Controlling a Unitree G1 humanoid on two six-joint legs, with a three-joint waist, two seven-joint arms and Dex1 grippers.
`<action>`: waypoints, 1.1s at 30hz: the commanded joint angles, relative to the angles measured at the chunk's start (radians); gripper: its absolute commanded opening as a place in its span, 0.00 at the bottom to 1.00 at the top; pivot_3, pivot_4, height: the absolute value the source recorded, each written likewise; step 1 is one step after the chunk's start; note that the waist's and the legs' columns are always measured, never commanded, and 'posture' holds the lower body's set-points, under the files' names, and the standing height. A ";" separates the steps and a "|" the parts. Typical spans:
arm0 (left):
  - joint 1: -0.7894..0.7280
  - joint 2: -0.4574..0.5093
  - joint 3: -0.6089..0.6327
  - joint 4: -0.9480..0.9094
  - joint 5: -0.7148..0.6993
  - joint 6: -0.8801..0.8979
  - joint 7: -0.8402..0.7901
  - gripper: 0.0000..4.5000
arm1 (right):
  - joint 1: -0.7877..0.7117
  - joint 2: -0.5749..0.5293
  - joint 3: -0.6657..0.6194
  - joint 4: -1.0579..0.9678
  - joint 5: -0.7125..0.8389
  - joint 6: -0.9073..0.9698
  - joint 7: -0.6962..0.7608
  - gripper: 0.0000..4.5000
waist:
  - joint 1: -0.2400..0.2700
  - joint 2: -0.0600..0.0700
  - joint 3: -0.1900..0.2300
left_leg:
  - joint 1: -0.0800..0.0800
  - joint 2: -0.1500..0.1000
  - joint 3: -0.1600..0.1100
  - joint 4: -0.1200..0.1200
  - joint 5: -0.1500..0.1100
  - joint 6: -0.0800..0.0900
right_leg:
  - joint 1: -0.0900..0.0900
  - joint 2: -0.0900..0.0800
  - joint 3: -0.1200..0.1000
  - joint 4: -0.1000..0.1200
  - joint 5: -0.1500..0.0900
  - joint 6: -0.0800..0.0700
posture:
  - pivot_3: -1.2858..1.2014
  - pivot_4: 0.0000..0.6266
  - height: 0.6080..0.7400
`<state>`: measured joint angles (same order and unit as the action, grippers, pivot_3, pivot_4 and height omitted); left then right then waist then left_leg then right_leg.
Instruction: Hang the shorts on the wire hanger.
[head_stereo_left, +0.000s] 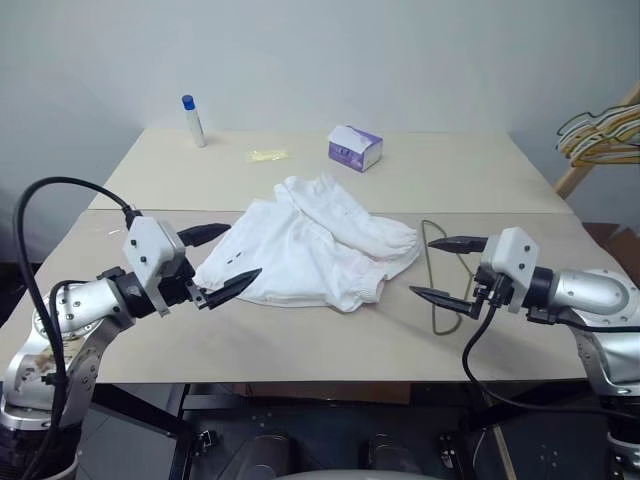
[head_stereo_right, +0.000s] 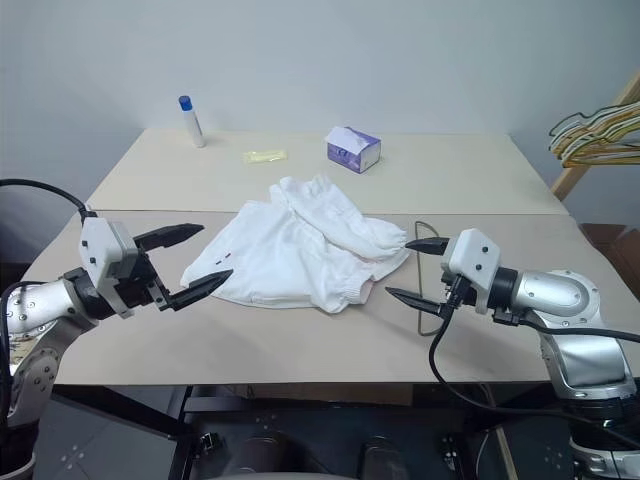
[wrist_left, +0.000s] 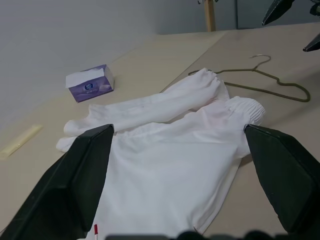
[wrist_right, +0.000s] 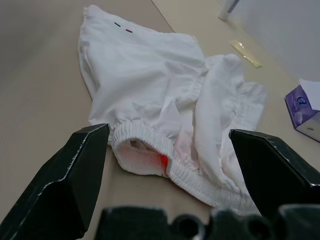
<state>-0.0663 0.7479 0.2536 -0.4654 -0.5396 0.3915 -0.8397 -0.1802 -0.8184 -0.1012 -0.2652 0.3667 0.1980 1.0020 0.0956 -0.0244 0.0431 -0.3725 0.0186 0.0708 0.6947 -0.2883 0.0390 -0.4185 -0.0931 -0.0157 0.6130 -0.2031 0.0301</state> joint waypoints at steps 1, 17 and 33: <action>-0.022 0.008 0.023 -0.005 -0.032 -0.007 -0.017 1.00 | -0.008 -0.019 -0.043 -0.025 0.008 -0.016 0.003 0.99 | 0.000 0.000 0.000 | 0.000 0.000 0.000 0.000 0.000 0.000 | 0.000 0.000 0.000 0.000 0.000 0.000 | 0.58 0.00 1.00; 0.006 0.042 0.035 0.026 -0.021 -0.030 -0.080 1.00 | -0.003 -0.095 0.041 -0.109 -0.075 -0.037 0.060 0.99 | 0.000 0.000 0.000 | 0.000 0.000 0.000 0.000 0.000 0.000 | -0.001 0.000 0.000 0.000 0.000 0.000 | 0.57 0.01 1.00; 0.036 0.036 0.016 -0.009 -0.012 -0.046 -0.103 1.00 | -0.300 0.111 0.557 -0.001 -0.647 0.021 -0.105 0.99 | -0.029 0.000 0.000 | 0.000 0.000 0.001 0.000 0.000 0.000 | -0.002 0.000 0.001 0.001 0.000 0.000 | 0.57 0.03 1.00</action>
<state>-0.0245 0.7865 0.2576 -0.4410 -0.5514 0.3635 -0.9525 -0.4454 -0.7130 0.4330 -0.2778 -0.1917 0.2249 0.9357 0.0666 -0.0242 0.0435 -0.3727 0.0186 0.0722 0.6947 -0.2883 0.0388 -0.4204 -0.0929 -0.0149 0.6137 -0.2033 0.0301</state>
